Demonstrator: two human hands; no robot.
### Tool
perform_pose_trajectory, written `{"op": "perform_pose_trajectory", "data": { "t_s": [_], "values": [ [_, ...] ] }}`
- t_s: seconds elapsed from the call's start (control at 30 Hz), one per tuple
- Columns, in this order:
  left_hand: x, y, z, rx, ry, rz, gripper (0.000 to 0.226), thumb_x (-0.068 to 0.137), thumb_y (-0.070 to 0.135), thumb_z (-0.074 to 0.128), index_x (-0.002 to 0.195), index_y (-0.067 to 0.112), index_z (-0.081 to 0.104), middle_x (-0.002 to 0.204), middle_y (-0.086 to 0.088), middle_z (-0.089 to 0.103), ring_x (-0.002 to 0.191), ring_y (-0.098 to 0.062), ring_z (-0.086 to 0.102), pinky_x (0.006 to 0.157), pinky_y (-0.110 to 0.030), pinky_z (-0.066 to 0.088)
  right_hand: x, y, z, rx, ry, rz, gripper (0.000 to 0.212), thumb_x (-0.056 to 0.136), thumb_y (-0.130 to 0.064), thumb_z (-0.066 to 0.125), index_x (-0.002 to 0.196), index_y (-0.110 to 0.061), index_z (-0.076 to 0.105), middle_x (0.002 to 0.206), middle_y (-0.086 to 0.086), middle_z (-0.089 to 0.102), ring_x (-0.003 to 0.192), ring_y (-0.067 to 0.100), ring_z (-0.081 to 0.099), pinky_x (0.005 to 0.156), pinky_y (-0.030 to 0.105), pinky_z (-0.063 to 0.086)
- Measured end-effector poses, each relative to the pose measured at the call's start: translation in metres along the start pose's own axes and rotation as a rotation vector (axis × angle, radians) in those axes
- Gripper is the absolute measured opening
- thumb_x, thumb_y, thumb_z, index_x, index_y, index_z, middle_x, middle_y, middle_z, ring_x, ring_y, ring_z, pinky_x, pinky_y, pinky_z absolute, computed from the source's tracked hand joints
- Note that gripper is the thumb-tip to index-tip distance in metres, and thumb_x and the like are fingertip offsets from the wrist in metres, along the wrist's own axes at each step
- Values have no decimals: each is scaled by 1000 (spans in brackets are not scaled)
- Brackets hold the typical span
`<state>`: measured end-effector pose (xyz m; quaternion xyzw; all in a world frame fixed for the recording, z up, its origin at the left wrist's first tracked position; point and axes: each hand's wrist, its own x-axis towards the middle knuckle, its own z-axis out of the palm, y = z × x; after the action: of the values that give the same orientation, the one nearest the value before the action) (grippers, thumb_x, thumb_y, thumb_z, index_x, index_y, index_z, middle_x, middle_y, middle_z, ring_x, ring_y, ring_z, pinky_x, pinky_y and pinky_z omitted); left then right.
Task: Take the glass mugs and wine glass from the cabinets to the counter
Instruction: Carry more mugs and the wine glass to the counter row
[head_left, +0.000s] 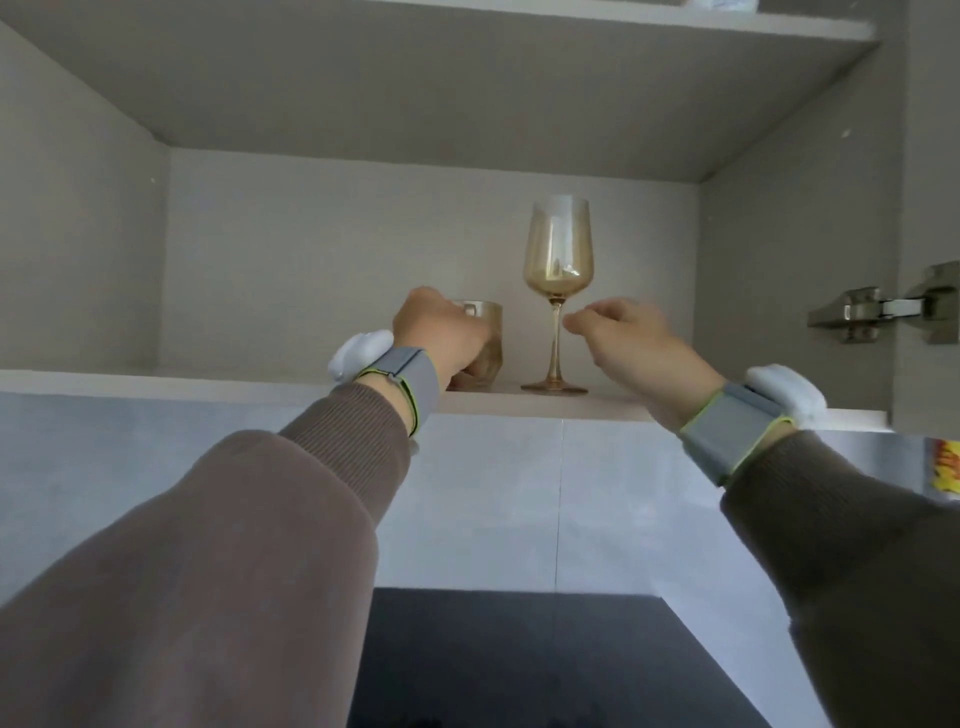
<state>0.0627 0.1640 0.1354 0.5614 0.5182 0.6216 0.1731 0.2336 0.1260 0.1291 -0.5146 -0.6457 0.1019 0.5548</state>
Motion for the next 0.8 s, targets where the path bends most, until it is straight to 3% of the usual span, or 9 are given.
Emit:
{"op": "perform_pose_trajectory", "data": {
  "t_s": [0.07, 0.17, 0.3, 0.33, 0.43, 0.5, 0.67, 0.73, 0.8],
  "values": [
    [5, -3, 0, -73, -43, -24, 21, 77, 2, 72, 85, 9, 55, 79, -18, 65, 66, -36, 71, 57, -41, 51, 14, -4, 9, -3, -47, 57, 52, 95, -34, 63, 128, 6, 62, 102, 11, 63, 95, 25, 60, 97, 44, 51],
    [7, -6, -1, -106, -92, -23, 17, 81, -3, 66, 83, 7, 53, 70, -14, 58, 55, -28, 58, 55, -35, 47, 36, -4, 21, 42, -106, 180, 63, 93, -38, 67, 141, -1, 50, 126, 12, 60, 120, 33, 62, 109, 47, 50],
    [11, -10, 2, -70, -66, 20, 22, 85, 4, 67, 72, 9, 50, 66, -11, 51, 52, -27, 53, 53, -32, 48, 56, 4, 32, 142, -127, 256, 60, 87, -44, 71, 133, -9, 52, 115, 13, 65, 86, 23, 58, 92, 38, 57],
    [12, -11, 2, -78, -63, 30, 28, 84, 5, 67, 67, 11, 46, 63, -9, 47, 56, -27, 49, 56, -33, 45, 58, 6, 34, 170, -141, 262, 58, 86, -45, 71, 129, -10, 53, 113, 13, 66, 84, 23, 57, 87, 35, 57],
    [15, -12, 3, -82, -35, 44, 36, 83, 7, 66, 65, 16, 36, 59, -6, 39, 60, -27, 43, 59, -34, 40, 62, 9, 37, 213, -190, 270, 47, 93, -41, 65, 126, -10, 52, 109, 15, 72, 93, 28, 65, 101, 43, 56],
    [18, -13, 3, -71, -11, 50, 38, 84, 10, 67, 64, 16, 35, 59, -5, 39, 55, -26, 41, 59, -31, 41, 61, 8, 37, 222, -187, 256, 40, 98, -37, 60, 125, -9, 51, 100, 15, 72, 91, 29, 65, 101, 43, 55],
    [17, -15, 3, -104, 24, 82, 49, 83, 16, 73, 59, 18, 30, 54, -1, 33, 51, -25, 34, 57, -30, 36, 58, 9, 38, 180, -148, 205, 36, 104, -38, 51, 110, -4, 62, 81, 9, 64, 71, 24, 64, 67, 31, 55],
    [13, -15, 1, -131, 41, 104, 50, 81, 23, 77, 59, 19, 33, 54, 0, 36, 53, -25, 38, 58, -30, 37, 57, 8, 40, 185, -98, 152, 36, 107, -33, 44, 101, -4, 64, 74, 7, 56, 63, 23, 60, 61, 30, 49],
    [10, -15, 0, -145, 63, 144, 50, 79, 33, 81, 59, 19, 37, 56, 0, 43, 53, -25, 42, 55, -27, 35, 59, 6, 41, 245, -15, 105, 34, 108, -25, 39, 91, -7, 63, 70, 5, 49, 52, 21, 55, 65, 34, 51]
  ]
}}
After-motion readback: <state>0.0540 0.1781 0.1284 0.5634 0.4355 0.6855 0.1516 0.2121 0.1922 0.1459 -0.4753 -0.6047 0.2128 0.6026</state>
